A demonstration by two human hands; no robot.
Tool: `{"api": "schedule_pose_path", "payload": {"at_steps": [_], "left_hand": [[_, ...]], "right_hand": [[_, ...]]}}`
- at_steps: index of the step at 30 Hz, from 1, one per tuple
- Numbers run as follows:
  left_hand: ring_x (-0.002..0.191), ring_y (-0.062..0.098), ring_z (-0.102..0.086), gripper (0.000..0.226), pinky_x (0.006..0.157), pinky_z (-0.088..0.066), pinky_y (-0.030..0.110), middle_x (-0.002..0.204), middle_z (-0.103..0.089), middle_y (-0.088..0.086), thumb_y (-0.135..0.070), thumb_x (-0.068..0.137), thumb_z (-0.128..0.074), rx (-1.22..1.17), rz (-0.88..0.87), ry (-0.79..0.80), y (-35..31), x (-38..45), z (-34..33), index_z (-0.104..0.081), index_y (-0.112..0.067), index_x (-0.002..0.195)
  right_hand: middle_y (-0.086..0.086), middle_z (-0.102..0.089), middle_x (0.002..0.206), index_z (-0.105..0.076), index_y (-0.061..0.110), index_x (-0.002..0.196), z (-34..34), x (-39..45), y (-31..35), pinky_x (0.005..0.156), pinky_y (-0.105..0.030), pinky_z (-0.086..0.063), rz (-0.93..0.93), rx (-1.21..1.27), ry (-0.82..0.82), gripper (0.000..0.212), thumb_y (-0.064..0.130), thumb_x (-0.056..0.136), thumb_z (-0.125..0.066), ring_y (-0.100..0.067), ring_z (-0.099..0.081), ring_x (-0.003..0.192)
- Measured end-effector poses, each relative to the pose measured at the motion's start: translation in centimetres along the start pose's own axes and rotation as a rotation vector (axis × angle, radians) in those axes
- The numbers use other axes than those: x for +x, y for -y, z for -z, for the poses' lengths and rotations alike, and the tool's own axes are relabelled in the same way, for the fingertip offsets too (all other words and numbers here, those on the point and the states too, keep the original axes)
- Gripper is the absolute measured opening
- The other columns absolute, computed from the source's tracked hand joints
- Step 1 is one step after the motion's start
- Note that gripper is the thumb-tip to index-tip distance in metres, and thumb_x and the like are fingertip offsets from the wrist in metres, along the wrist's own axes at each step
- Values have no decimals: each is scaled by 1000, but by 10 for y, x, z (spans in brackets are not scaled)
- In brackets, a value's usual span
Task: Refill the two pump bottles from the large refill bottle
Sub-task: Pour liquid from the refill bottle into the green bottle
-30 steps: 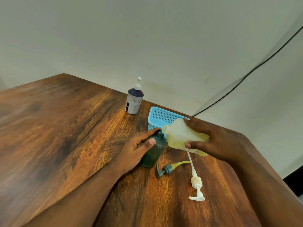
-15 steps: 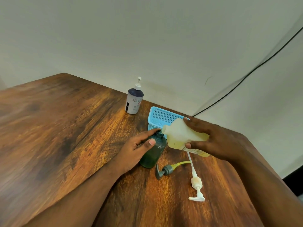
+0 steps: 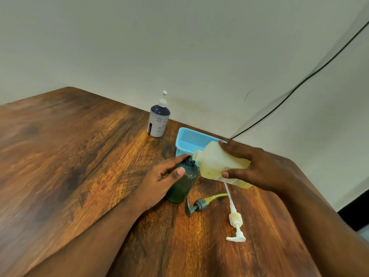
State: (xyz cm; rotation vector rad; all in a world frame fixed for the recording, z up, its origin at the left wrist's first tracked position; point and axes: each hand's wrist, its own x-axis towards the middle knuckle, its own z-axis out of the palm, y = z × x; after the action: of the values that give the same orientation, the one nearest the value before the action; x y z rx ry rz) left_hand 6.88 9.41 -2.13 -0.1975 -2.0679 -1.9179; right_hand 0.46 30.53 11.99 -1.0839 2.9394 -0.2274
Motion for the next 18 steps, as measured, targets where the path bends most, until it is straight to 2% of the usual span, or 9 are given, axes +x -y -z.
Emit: {"api": "schedule_pose_path", "payload": {"at_steps": [3, 8, 10, 12, 15, 18], "left_hand": [[100, -30, -48, 35, 76, -48, 6, 120, -46, -33, -29, 95, -51, -7, -4, -4, 0, 0, 0, -47, -46, 124], [102, -28, -49, 38, 79, -50, 9, 122, -48, -31, -33, 92, -51, -16, 3, 5, 2, 0, 1, -48, -44, 128], [103, -24, -50, 41, 79, -50, 9, 127, -48, -26, -38, 90, -51, 7, 7, 5, 2, 0, 1, -47, -45, 130], [105, -18, -52, 43, 79, -51, 11, 133, -49, -19, -41, 88, -52, 10, 13, 2, 4, 1, 1, -47, -46, 131], [103, -22, -52, 40, 77, -51, 11, 132, -48, -18, -40, 89, -52, 2, 12, 4, 3, 0, 1, -47, -48, 128], [100, -27, -50, 38, 76, -51, 10, 130, -48, -22, -38, 90, -52, -2, 14, 3, 2, 0, 1, -47, -48, 127]], "right_hand": [[15, -28, 150, -19, 36, 145, 1, 0, 1, 63, 16, -21, 4, 5, -2, 71, 44, 86, -59, -10, -32, 133], [13, -30, 150, -21, 35, 145, 0, 0, 0, 64, 15, -23, 21, 17, -5, 72, 43, 85, -61, -5, -32, 130], [13, -30, 150, -21, 34, 145, 1, 0, 1, 64, 15, -24, 21, 13, -4, 72, 42, 85, -61, -1, -31, 126], [14, -29, 150, -20, 34, 146, 2, -1, 1, 63, 15, -23, 9, 7, 7, 72, 41, 86, -60, -7, -33, 131], [14, -28, 151, -20, 35, 145, 2, -1, 1, 62, 15, -23, -1, 6, 17, 72, 42, 86, -60, -13, -34, 134], [14, -28, 151, -21, 34, 145, 1, 1, 0, 62, 16, -23, 2, 5, 20, 72, 42, 86, -60, -11, -33, 134]]}}
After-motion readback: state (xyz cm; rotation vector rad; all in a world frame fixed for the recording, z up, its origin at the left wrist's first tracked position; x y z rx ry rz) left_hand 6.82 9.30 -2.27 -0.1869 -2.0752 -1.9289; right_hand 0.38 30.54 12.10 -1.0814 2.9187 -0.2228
